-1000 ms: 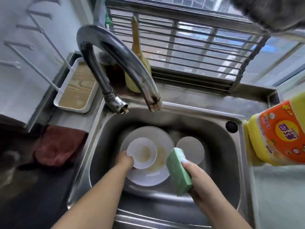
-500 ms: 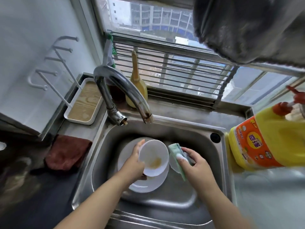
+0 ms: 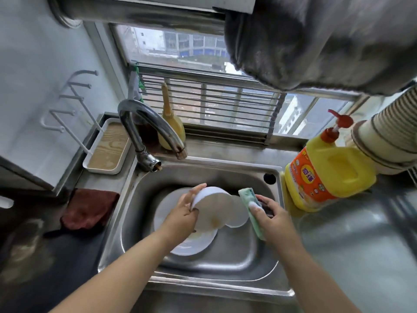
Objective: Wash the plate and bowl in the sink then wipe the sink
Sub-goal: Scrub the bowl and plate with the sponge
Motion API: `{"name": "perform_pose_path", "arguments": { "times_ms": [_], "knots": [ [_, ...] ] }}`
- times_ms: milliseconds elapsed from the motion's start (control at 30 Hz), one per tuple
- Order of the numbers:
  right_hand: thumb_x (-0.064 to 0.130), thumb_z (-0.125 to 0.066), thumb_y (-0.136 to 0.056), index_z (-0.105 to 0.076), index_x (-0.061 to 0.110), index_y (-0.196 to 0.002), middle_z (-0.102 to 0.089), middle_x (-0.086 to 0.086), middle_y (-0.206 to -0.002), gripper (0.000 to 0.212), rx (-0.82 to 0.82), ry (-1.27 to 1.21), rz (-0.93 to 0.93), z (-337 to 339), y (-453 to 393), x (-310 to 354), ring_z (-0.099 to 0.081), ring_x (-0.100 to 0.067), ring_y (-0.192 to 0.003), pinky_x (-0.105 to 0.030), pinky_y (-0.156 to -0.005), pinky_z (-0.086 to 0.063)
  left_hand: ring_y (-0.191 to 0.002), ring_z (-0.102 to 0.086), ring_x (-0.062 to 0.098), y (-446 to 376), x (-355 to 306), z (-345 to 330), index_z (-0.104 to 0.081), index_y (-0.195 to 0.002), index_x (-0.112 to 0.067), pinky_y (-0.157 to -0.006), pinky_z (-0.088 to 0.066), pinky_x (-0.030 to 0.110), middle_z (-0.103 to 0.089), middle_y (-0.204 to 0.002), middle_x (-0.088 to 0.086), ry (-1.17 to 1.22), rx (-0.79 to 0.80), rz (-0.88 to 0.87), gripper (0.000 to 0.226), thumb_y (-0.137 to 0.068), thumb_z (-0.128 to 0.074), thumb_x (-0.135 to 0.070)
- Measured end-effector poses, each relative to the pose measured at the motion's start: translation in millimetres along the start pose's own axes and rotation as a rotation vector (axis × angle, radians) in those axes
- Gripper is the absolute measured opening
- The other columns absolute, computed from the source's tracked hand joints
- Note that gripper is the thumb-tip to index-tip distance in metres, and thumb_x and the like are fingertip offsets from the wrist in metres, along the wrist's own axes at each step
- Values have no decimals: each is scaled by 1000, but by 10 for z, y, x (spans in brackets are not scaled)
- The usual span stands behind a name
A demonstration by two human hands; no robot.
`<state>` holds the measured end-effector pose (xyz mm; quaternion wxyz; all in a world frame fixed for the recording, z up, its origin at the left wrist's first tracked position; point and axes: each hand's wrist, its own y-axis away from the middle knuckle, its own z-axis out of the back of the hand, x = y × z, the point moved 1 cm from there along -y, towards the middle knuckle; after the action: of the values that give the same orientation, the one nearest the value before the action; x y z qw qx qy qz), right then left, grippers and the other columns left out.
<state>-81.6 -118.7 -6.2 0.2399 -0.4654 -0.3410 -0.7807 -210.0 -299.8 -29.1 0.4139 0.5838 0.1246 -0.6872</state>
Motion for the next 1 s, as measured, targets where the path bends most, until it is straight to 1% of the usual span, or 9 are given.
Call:
{"name": "perform_pose_path", "arguments": {
  "times_ms": [100, 233, 300, 400, 567, 667, 733, 833, 1000],
  "knots": [
    [23, -65, -88, -62, 31, -107, -69, 8, -100, 21, 24, -56, -24, -23, 34, 6, -65, -2, -86, -15, -70, -49, -106, -54, 13, 43, -87, 7, -39, -123, -61, -62, -60, 40, -38, -134, -11, 159, 67, 37, 42, -89, -53, -42],
    [25, -58, -92, -61, 23, -117, -70, 5, -100, 25, 62, -140, -77, -79, 68, -4, -65, -5, -83, -15, -67, -48, -105, -59, 18, 83, -128, 21, -42, -126, -55, -61, -59, 38, -46, -126, -8, 233, 107, -7, 64, -66, -60, -62],
    [23, -57, -93, -61, 22, -115, -70, 5, -96, 22, 79, -173, -96, -97, 69, -13, -65, -6, -81, -16, -67, -49, -102, -60, 19, 83, -135, 30, -44, -125, -57, -63, -58, 37, -49, -121, -9, 166, 61, -69, 63, -64, -57, -68],
    [20, -58, -93, -60, 22, -113, -69, 6, -94, 20, 98, -179, -117, -117, 82, -41, -64, -4, -78, -11, -59, -49, -91, -55, 10, 71, -174, 91, -43, -123, -63, -80, -52, 30, -45, -100, -13, -127, -80, -185, 60, -65, -44, -81],
    [25, -61, -91, -60, 17, -121, -67, 2, -103, 31, 82, -137, -145, -107, 113, -115, -64, -10, -89, -18, -64, -48, -86, -44, 10, 12, -253, 164, -44, -135, -48, -70, -48, 29, -38, -94, -8, -844, -159, -329, 81, -72, -13, -87],
    [27, -61, -90, -59, 19, -122, -66, 2, -105, 33, 54, -104, -144, -67, 134, -150, -63, -9, -90, -18, -64, -47, -72, -54, 21, -60, -188, 122, -64, -118, -34, -48, -46, 27, -50, -83, 1, -1079, -278, -622, 67, -83, -27, -77],
    [27, -61, -90, -59, 19, -122, -66, 1, -106, 33, 37, -83, -133, -39, 145, -162, -62, -6, -90, -15, -62, -46, -71, -54, 24, -120, -141, 92, -69, -111, -30, -48, -44, 28, -56, -83, 5, -1186, -331, -770, 59, -79, -41, -71],
    [26, -62, -90, -59, 20, -121, -66, -1, -107, 32, 21, -69, -122, -3, 150, -181, -62, -6, -89, -11, -59, -46, -78, -45, 24, -163, -97, 62, -69, -111, -27, -53, -41, 29, -59, -89, 7, -1335, -369, -862, 58, -76, -44, -66],
    [28, -63, -88, -60, 25, -120, -65, 1, -109, 32, 11, -23, -102, 32, 178, -190, -62, -9, -93, -18, -67, -48, -76, -49, 26, -151, -65, 17, -71, -110, -24, -54, -42, 31, -59, -87, 8, -1316, -397, -793, 59, -76, -43, -64]
  ]
}}
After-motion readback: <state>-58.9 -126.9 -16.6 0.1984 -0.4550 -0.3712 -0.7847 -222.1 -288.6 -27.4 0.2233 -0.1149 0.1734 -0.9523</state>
